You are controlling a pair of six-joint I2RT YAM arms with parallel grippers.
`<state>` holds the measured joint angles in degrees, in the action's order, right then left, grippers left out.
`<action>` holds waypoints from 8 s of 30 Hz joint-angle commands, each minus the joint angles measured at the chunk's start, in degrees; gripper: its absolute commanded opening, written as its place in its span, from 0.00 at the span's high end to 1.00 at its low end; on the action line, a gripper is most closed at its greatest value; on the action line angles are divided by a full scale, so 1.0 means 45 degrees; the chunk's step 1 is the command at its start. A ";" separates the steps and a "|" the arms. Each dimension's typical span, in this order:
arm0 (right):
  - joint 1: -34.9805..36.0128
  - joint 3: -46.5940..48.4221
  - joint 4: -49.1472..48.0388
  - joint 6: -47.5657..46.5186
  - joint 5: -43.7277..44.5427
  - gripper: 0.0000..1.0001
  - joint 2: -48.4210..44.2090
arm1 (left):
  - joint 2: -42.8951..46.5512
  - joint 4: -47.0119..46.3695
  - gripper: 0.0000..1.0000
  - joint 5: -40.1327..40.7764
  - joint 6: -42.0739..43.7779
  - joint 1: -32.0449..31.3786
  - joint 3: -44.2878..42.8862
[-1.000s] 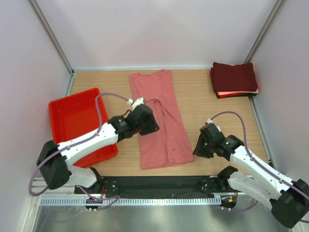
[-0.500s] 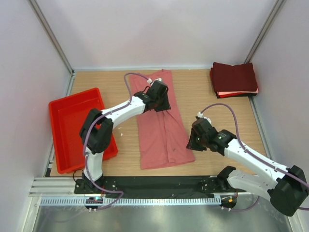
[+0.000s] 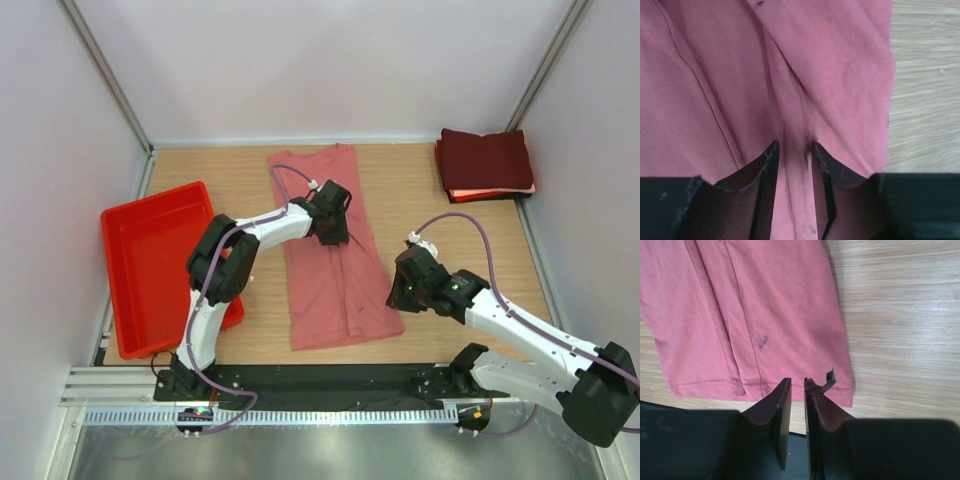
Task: Fold and stack the t-shirts
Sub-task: Fold the tshirt
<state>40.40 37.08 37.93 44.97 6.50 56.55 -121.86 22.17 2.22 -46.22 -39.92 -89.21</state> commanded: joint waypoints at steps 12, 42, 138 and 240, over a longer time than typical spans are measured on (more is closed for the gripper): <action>0.0084 -0.0115 0.0165 0.0456 0.0684 0.76 -0.0752 | 0.0089 0.0677 1.00 0.0562 0.0017 0.0316 -0.0625; 0.0084 -0.2634 -0.0538 0.1001 -0.0057 0.65 -0.1044 | 0.1316 0.1244 0.71 0.0132 0.0387 0.0395 -0.0079; -0.1046 0.7010 -0.0653 -0.3253 0.1994 0.99 0.5784 | 0.9567 0.0913 1.00 -0.3713 -0.2525 0.3495 0.8110; -0.5560 0.6526 -0.2512 -0.6556 -0.5628 0.99 1.0265 | 0.3994 0.0598 1.00 -0.3189 0.1501 0.4067 0.5625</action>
<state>15.31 67.16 28.10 14.22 -20.99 106.26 -104.14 24.86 -13.43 -40.97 -21.58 -62.46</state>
